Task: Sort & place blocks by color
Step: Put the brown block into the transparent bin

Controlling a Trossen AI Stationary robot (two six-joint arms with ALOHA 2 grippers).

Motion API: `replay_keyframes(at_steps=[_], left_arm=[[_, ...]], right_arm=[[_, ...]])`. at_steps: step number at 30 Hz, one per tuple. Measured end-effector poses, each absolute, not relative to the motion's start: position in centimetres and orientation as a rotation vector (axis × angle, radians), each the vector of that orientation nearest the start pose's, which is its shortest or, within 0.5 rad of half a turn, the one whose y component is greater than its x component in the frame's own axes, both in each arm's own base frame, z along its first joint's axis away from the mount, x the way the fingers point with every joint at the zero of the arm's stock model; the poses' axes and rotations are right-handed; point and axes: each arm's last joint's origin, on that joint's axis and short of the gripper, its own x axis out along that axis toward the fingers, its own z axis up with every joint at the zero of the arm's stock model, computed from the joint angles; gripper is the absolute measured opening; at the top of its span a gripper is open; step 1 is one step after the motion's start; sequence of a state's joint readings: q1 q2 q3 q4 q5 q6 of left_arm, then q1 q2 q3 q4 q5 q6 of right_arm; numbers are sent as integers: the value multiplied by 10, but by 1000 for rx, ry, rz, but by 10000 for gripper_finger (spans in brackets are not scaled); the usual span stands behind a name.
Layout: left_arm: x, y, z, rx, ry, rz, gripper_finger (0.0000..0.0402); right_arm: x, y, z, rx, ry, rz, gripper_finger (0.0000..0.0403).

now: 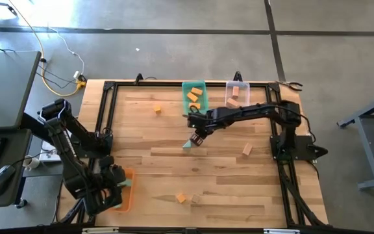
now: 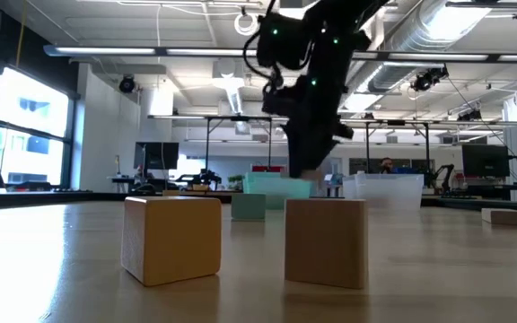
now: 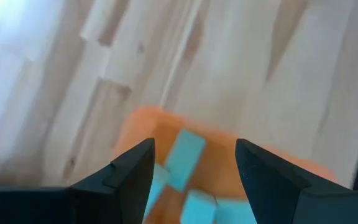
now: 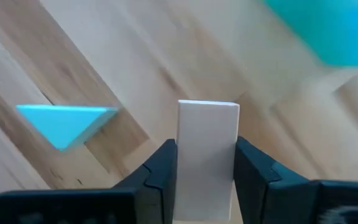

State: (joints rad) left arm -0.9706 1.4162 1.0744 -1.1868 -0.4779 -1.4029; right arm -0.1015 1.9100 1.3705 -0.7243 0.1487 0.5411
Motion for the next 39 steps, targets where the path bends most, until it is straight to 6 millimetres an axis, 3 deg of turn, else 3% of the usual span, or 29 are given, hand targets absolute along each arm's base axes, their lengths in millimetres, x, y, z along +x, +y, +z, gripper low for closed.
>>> replay_keyframes(at_steps=[8,16,21,27,39], left_arm=[[165,-164,249,-92,1014,470,211],[193,-128,252,82,924,618,211],[208,-99,253,135,952,709,211],[223,-58,253,184,1012,827,211],[231,26,253,109,1165,1039,211]], right_arm=[[358,-46,229,303,1068,-642,95],[331,-63,258,143,1022,-906,95],[313,-91,258,112,1089,-1045,95],[292,-133,242,146,1167,-1143,95],[260,-192,228,342,1224,-1068,95]])
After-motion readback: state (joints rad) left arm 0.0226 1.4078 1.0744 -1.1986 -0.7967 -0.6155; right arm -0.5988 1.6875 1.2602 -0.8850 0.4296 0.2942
